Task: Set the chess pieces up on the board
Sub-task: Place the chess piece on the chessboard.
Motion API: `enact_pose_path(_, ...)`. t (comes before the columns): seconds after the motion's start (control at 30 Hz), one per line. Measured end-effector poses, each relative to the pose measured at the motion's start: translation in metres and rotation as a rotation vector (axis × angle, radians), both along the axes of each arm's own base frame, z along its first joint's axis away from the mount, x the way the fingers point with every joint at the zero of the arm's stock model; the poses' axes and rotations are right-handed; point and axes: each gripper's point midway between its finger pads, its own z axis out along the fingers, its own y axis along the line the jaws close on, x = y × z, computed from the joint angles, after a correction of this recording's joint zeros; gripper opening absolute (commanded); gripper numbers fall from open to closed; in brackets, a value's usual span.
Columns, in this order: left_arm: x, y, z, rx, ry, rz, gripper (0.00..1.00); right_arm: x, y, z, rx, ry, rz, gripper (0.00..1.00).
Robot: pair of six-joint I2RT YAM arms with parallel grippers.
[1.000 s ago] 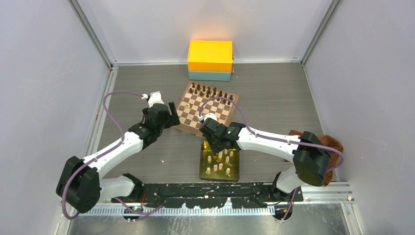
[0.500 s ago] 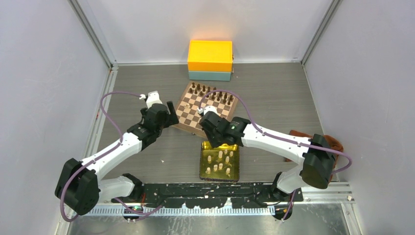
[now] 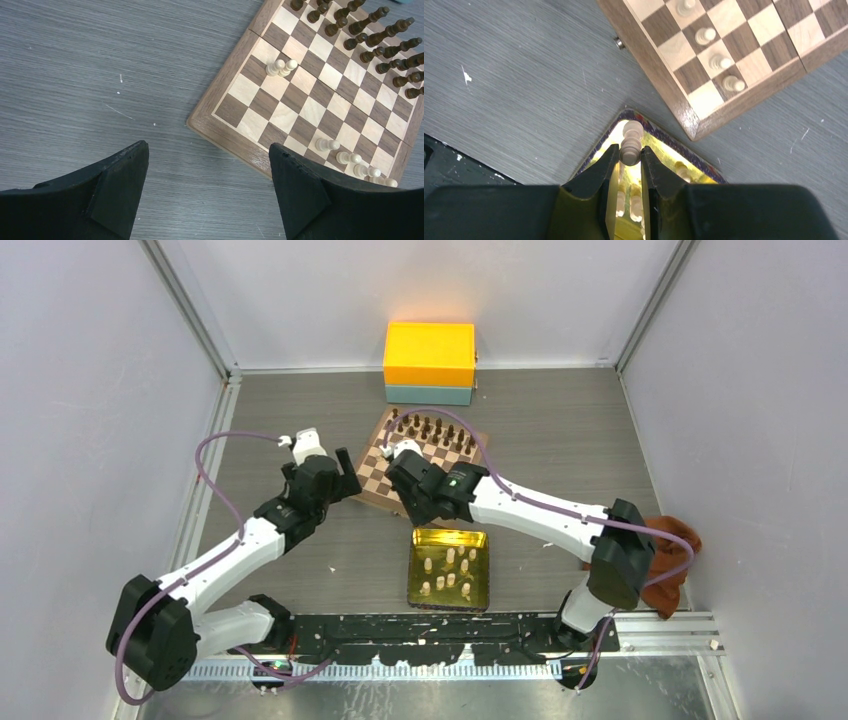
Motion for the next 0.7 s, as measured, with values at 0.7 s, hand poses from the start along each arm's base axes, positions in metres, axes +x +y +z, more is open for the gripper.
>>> enact_pose_path(0.7,-0.006,0.005,0.003,-0.01,-0.02,0.008,0.9,0.079,0.048,-0.029,-0.04,0.009,-0.011,0.01)
